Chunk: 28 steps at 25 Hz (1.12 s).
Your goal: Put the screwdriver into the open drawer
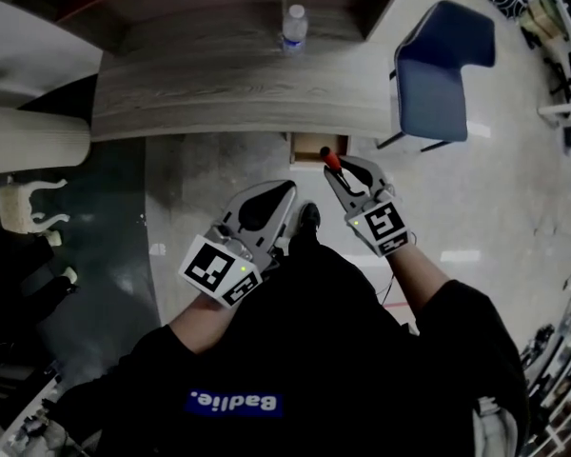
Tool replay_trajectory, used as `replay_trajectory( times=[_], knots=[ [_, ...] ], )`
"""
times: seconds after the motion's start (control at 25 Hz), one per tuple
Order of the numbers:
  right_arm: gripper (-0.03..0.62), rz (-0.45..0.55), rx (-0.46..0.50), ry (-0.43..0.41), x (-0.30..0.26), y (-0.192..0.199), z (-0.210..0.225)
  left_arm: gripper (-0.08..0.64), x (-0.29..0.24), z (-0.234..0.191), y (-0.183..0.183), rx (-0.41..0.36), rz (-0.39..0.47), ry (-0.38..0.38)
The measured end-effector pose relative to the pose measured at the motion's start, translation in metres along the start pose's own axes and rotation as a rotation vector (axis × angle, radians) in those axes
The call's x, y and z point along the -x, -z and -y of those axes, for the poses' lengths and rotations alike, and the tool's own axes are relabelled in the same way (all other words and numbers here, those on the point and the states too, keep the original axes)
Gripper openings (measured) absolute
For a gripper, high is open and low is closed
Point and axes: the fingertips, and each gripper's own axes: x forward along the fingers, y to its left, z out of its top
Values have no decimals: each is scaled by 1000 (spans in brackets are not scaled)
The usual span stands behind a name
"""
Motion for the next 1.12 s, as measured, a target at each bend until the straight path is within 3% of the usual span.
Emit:
replay_trajectory(
  times=[0.32,0.56,1.12],
  knots=[
    [106,-81,35,8,-31,40,8,3,9,-14,0,12,15,-31],
    [106,-130,114,0,-60,66,7,3,15,-23,1,16,24,-54],
    [106,-250,115,31,-109,147,19,3,30,-45,23,40,17,-83]
  ],
)
